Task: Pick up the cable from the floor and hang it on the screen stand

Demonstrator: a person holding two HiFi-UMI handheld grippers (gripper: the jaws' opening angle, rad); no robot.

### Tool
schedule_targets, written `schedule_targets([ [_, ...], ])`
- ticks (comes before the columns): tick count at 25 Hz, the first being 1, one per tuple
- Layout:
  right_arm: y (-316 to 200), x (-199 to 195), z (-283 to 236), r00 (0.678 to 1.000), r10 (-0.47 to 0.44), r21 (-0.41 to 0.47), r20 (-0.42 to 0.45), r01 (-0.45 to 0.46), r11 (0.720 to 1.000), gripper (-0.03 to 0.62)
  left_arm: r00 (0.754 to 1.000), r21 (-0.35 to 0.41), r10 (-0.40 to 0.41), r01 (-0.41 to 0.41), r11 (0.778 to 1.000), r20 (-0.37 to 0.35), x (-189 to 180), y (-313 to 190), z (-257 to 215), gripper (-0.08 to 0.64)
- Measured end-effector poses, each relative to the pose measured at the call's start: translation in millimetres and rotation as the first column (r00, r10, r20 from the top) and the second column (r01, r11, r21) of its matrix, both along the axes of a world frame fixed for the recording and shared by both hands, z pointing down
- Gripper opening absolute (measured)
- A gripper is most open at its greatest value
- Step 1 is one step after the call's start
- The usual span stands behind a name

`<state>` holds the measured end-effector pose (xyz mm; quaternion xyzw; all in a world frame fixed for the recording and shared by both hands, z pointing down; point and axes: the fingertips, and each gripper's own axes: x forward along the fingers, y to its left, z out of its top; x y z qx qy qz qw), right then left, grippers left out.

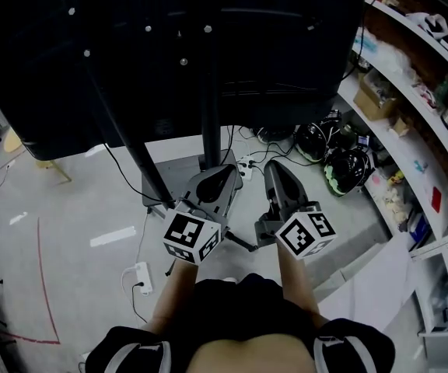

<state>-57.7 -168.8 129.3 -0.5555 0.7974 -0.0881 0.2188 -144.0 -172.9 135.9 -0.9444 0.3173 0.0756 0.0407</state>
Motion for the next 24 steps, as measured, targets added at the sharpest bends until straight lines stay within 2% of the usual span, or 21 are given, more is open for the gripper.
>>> schedule_targets([
  [6,8.1,-2.8,1.8,1.000,0.015,-0.008,-0.015,-0.015,1.000,0.023,0.999,-0.025,0.022,-0.023,0.999,-0.029,2.2,2.5,5.3,0.006],
  [13,7.8,-1.5,5.9,0.999,0.021,-0.021,-0.025,-0.022,1.000,0.025,0.999,-0.021,0.047,-0.047,0.999,-0.006,13.0,6.0,14.0,0.008],
  [24,-5.2,-3.8,15.2,1.000,0.012,-0.034,-0.016,-0.013,0.999,0.023,1.000,-0.057,0.022,-0.023,0.998,-0.008,4.0,-7.7,22.4,0.006],
])
